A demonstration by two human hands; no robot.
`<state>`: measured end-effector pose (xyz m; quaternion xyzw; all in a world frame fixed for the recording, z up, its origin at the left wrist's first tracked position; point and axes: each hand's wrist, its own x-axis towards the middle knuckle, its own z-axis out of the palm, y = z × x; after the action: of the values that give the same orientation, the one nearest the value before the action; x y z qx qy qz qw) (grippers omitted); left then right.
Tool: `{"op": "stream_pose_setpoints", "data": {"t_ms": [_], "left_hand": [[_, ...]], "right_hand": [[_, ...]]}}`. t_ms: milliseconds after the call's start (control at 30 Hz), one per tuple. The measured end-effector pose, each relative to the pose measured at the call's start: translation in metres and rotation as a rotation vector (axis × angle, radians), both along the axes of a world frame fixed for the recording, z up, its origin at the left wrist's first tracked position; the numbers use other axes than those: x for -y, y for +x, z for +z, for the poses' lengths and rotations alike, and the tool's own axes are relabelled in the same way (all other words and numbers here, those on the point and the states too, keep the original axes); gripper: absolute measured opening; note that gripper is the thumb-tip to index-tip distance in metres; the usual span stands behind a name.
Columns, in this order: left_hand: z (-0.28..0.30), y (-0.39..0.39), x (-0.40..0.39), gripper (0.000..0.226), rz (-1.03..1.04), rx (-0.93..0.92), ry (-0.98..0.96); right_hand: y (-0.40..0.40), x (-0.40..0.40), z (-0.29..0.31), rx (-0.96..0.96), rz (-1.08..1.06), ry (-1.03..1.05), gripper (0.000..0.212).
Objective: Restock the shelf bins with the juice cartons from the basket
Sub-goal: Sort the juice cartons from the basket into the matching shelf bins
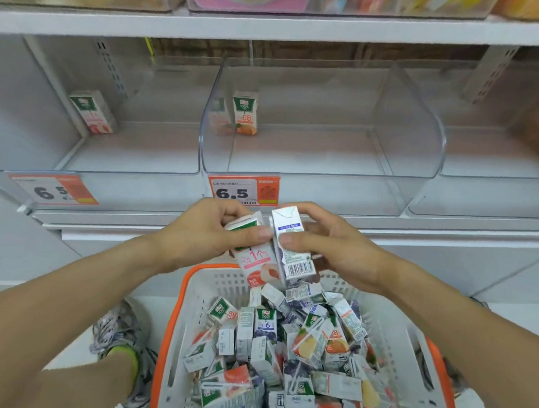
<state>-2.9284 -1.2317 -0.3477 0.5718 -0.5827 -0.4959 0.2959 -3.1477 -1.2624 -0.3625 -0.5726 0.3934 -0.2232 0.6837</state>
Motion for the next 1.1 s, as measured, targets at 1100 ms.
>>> {"op": "stream_pose_setpoints", "data": {"t_ms": [1100], "left_hand": [[0.019,-0.142,0.111,0.039,0.190,-0.325,-0.462]], "right_hand": [[-0.186,0.283,0.027,-0.937,-0.457,-0.592,0.070]]}}
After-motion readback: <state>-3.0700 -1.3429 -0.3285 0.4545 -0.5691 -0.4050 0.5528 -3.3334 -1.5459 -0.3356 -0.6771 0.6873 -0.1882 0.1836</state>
